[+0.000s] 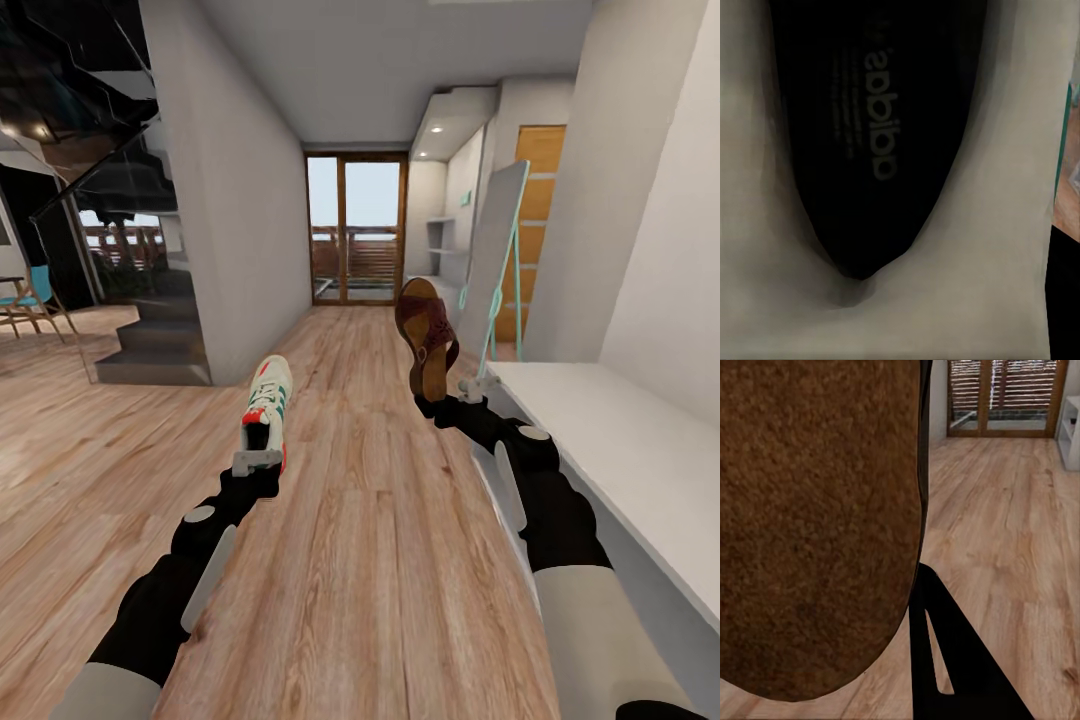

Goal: Pick up the two gym shoes and the two sandals from the corridor floor and place them onto the hallstand (shoe rack) in the corridor, making sure they are on the rack and not on the floor. Arrange them so the two gym shoes are next to each other and the two sandals are next to each other.

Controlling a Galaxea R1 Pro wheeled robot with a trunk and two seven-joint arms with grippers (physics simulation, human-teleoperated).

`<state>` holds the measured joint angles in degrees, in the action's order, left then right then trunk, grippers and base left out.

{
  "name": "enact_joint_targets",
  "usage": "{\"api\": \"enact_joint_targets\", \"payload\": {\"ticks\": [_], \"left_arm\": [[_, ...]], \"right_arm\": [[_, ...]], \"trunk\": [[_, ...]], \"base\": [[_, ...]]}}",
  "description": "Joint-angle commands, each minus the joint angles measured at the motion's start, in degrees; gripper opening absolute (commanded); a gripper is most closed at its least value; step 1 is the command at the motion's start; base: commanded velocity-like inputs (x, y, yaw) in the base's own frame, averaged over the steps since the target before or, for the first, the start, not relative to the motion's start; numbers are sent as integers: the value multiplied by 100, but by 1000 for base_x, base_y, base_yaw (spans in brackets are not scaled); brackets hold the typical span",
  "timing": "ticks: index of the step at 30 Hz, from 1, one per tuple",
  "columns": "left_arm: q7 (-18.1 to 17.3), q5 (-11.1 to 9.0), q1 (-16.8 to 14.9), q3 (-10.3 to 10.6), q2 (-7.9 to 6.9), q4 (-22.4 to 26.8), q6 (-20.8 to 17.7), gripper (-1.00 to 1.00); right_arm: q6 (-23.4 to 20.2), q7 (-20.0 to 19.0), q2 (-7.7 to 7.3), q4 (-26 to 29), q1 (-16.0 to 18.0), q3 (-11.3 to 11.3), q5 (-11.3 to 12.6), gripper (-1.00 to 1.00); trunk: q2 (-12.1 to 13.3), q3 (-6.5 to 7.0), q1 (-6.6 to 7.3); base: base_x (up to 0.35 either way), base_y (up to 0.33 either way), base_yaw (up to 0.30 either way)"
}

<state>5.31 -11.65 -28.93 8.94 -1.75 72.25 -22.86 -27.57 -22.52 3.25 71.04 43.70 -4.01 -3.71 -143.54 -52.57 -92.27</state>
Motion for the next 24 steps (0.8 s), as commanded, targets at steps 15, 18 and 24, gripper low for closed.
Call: {"api": "enact_joint_targets", "payload": {"ticks": [15,18,24], "left_arm": [[36,-71,-7,18,-10,8,-26,-100],[-12,-78,-7,15,-16,8,-26,-100],[-907,-83,28,-12,1,22,23,-100]], "right_arm": [[-28,-58,6,1,6,-21,-33,-100],[-18,-47,7,-1,7,-13,-33,-100],[241,-59,2,-79,8,-37,-47,-100]], "trunk": [[-2,124,-2],[-2,131,-2],[-2,132,-2]], "base": [[340,85,0],[340,92,0],[284,79,0]]}}
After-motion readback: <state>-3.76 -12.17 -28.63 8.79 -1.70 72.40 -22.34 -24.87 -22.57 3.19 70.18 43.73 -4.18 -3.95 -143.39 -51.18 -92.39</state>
